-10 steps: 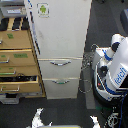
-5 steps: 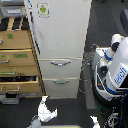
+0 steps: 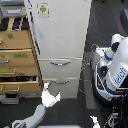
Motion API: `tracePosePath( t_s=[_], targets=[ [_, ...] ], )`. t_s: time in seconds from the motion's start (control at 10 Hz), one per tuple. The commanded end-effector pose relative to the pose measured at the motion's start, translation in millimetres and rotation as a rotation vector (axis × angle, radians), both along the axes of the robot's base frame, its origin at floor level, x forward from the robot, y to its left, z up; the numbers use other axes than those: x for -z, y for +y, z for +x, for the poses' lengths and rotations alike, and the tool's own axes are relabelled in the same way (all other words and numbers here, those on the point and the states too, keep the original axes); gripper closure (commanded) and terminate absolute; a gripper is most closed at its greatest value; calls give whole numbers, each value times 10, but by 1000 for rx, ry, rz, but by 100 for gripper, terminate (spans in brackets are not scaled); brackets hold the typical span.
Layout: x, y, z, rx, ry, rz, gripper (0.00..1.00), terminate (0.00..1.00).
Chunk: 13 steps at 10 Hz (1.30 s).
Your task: Opening the fridge
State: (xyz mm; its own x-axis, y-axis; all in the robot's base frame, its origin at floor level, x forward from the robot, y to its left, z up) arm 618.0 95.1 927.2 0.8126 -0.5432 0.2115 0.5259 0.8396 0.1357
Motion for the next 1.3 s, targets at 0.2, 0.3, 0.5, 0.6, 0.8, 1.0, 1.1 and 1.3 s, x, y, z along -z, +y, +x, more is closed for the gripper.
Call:
tracePosePath(
  t_s=[0.2, 0.3, 0.5, 0.6, 0.8, 1.0, 1.1, 1.3],
  targets=[
    [-922, 27, 1212, -410, -24, 55, 0, 0],
    [-959, 71, 1270, -431, -21, 52, 0, 0],
    [-1072, 200, 1424, -480, -42, 91, 0, 0],
    [-1120, 300, 1502, -511, -47, 105, 0, 0],
    [-1249, 513, 1685, -561, -53, 109, 0, 0],
    [-1378, 626, 1879, -581, -70, 123, 0, 0],
    [-1525, 708, 2048, -589, -90, 135, 0, 0],
    [-1588, 780, 2190, -593, -101, 140, 0, 0]
  ],
)
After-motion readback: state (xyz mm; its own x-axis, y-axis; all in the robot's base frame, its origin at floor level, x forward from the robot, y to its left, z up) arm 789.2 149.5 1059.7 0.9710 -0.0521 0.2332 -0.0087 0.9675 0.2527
